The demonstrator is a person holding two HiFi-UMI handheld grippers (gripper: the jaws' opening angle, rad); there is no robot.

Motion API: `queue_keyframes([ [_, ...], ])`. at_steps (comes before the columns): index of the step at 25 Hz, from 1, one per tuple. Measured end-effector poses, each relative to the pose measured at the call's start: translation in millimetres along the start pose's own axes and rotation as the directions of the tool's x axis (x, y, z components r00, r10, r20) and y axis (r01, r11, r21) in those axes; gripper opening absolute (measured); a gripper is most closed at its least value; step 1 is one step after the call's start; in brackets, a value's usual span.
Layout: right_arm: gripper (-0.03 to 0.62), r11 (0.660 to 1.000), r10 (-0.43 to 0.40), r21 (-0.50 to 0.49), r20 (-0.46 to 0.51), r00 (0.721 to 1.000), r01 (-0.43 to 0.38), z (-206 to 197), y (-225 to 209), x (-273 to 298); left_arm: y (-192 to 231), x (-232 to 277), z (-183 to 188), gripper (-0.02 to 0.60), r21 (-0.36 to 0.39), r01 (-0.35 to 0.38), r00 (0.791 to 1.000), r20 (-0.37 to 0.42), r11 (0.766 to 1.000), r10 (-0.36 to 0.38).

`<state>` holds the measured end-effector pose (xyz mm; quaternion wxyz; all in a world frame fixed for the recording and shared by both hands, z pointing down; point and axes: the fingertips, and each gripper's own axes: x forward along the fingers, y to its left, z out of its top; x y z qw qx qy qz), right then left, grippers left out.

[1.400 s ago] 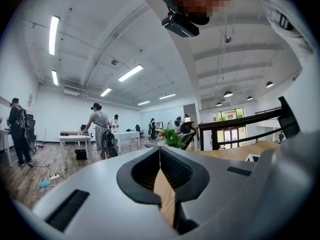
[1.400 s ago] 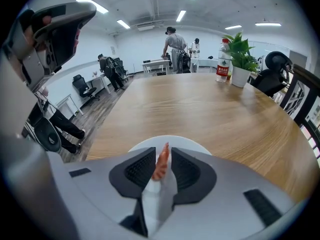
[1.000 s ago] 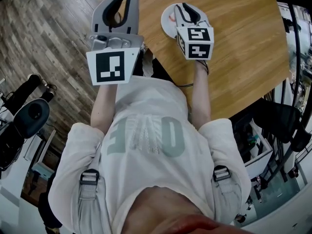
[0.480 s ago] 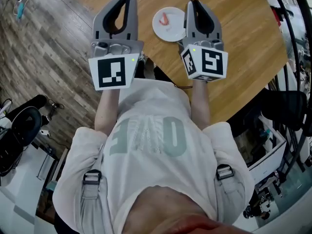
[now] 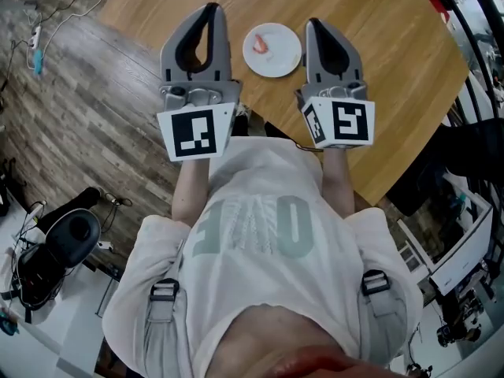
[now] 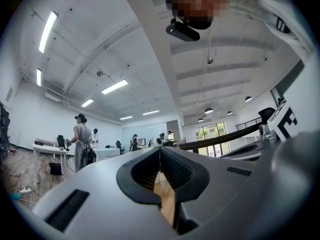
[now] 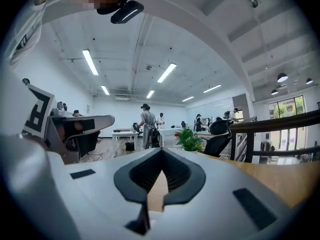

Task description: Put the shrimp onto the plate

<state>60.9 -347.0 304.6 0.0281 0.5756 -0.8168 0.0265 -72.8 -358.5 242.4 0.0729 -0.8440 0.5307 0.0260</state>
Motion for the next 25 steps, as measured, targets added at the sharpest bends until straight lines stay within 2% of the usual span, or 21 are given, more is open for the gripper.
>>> queue_keyframes([
  [19, 0.018, 0.998, 0.021, -0.051, -0.035, 0.999, -0.022, -7.6, 4.8, -6.7, -9.2, 3.2, 8.5, 0.011, 0.037, 0.022, 1.000, 0.021, 0.999, -0.022],
  [25, 0.018, 0.997, 0.031, -0.066, -0.036, 0.999, -0.033, -2.4, 22.9, -9.1, 1.1, -9.3, 16.6, 0.011, 0.036, 0.022, 0.999, 0.037, 0.999, -0.023],
])
